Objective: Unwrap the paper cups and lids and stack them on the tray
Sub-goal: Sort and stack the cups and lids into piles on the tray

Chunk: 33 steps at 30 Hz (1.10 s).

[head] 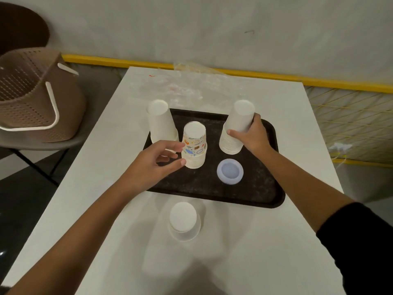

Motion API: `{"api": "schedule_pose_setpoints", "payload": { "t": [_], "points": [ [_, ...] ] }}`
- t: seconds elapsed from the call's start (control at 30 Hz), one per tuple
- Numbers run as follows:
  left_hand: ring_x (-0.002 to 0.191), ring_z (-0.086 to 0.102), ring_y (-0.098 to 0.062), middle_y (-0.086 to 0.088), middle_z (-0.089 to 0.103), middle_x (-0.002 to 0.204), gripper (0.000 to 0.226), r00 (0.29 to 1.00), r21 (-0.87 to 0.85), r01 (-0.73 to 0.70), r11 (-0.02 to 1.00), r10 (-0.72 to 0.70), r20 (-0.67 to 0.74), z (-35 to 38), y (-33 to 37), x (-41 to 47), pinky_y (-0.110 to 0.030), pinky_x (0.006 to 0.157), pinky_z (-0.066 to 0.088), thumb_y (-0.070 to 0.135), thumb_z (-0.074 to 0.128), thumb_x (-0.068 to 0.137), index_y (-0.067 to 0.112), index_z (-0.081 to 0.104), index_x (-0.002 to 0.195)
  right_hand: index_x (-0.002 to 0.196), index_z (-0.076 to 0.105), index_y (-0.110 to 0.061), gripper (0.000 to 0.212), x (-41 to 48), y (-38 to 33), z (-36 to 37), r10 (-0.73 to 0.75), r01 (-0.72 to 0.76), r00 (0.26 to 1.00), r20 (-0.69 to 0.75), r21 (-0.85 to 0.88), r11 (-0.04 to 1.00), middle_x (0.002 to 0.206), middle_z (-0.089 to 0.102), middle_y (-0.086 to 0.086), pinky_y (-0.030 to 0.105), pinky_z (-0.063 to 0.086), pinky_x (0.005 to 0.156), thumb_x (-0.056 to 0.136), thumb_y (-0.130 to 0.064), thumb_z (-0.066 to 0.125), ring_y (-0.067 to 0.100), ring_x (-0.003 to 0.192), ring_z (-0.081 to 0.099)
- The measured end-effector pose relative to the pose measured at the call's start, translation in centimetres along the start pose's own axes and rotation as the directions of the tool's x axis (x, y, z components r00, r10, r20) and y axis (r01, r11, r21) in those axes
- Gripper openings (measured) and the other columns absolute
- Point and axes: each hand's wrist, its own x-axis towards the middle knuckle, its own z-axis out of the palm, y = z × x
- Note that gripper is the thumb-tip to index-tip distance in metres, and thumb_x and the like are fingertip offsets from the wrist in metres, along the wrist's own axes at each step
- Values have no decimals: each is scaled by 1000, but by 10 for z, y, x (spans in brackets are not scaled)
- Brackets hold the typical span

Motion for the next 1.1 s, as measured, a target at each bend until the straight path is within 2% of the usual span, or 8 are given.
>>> {"api": "schedule_pose_setpoints", "payload": {
  "t": [0.17, 0.27, 0.47, 0.57, 0.7, 0.8, 0.93, 1.1],
  "points": [
    [100, 59, -2, 13, 62, 108, 24, 1000, -61, 17, 998, -18, -17, 2, -4, -19, -2, 78, 43, 25, 64, 83, 32, 58, 106, 142, 24, -9, 92, -12, 5, -7, 1, -3, 1000, 25, 58, 998, 141, 42, 9, 37, 37, 105, 70, -20, 80, 23, 128, 43],
    [104, 58, -4, 14, 62, 110, 30, 999, -73, 44, 996, -45, -8, 5, -12, -34, -11, 84, 45, 40, 68, 78, 37, 58, 106, 145, 19, -10, 93, -29, 10, -13, 3, -4, 1000, 19, 46, 999, 140, 41, 10, 32, 36, 104, 73, -22, 78, 22, 127, 43],
    [119, 47, 3, 22, 51, 127, 95, 970, -73, 180, 981, -165, 180, 16, -36, -67, -16, 99, 36, 79, 72, 32, 48, 44, 118, 141, 28, -13, 81, -72, 18, -16, -32, 29, 999, 42, 62, 998, 139, 43, 8, 22, 36, 93, 76, -26, 75, 17, 122, 45],
    [125, 38, 3, 25, 41, 134, 102, 946, -55, 227, 972, -207, 248, 30, -41, -78, -20, 105, 29, 72, 77, 35, 47, 37, 125, 139, 32, -14, 76, -87, 21, -14, -46, 40, 995, 84, 67, 997, 137, 44, 7, 19, 36, 90, 77, -25, 74, 14, 119, 45],
    [124, 35, -10, 15, 36, 134, 92, 949, -4, 257, 966, -252, 190, 55, -44, -84, -29, 106, 33, 34, 86, 58, 40, 30, 130, 139, 32, -15, 76, -99, 23, -12, -28, 20, 988, 149, 55, 998, 135, 46, 7, 20, 38, 91, 77, -28, 74, 18, 120, 47],
    [117, 39, -10, 11, 41, 127, 80, 967, -13, 224, 975, -220, 124, 69, -42, -86, -22, 96, 36, 19, 82, 66, 36, 32, 126, 138, 35, -14, 73, -109, 21, -12, -38, 30, 983, 181, 45, 999, 133, 48, 8, 22, 39, 92, 77, -27, 73, 19, 119, 48],
    [107, 47, -11, 7, 52, 115, 69, 973, -25, 230, 973, -231, -15, 73, -37, -84, -20, 86, 38, 19, 82, 65, 32, 41, 119, 136, 37, -14, 69, -121, 16, -16, -46, 38, 972, 231, 40, 998, 131, 50, 8, 29, 42, 100, 78, -25, 73, 20, 118, 49],
    [107, 46, -11, 10, 50, 115, 75, 974, -20, 226, 974, -226, -13, 62, -19, -78, -30, 94, 42, 24, 82, 64, 30, 40, 126, 133, 41, -14, 64, -133, 6, -21, -89, 79, 955, 282, 47, 996, 129, 52, 6, 25, 41, 97, 78, -23, 72, 17, 115, 51]
  ]
}}
